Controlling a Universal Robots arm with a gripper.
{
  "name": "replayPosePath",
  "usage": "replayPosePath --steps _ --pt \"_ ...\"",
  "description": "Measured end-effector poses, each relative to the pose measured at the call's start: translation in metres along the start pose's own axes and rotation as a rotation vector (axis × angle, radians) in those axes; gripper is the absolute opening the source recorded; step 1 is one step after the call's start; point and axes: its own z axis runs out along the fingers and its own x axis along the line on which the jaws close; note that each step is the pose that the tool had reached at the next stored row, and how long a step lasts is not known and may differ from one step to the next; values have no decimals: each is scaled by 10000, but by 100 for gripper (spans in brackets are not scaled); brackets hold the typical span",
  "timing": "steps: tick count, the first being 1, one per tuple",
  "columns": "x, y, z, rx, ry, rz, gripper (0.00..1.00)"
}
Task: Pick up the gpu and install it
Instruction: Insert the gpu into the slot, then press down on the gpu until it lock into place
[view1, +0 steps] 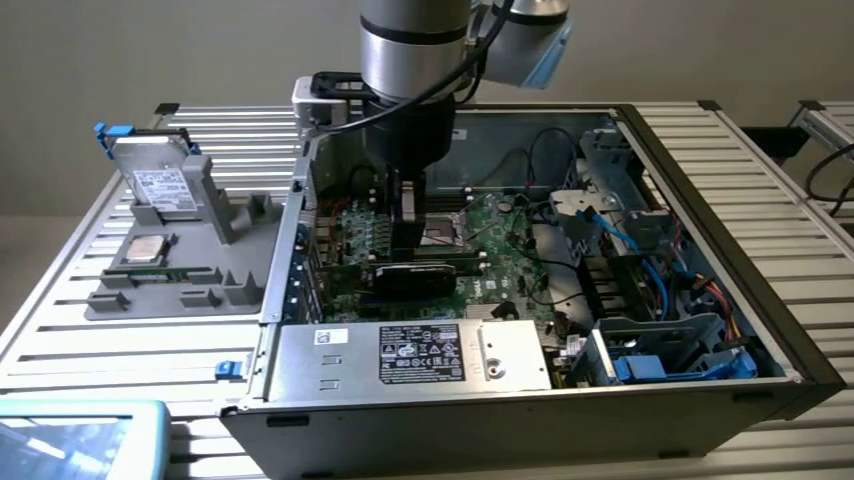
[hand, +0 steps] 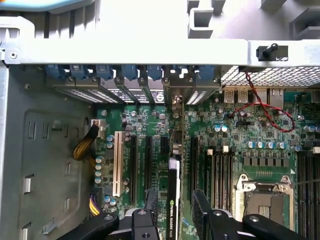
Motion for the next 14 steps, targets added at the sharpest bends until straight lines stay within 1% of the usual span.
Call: replayPosePath --steps 6,7,8,9,11,12,13,14 --pt "0 1 -12 17 -1 1 42" --pt "0 1 -14 19 0 1 40" --pt "1 1 -16 23 -1 1 33" --pt "1 1 -18 25 0 1 33" --pt "1 2 -22 30 0 2 21" --pt "-1 3 -22 36 1 7 21" --pt "-1 22 -20 102 2 13 15" --pt "-4 41 -13 164 9 14 12"
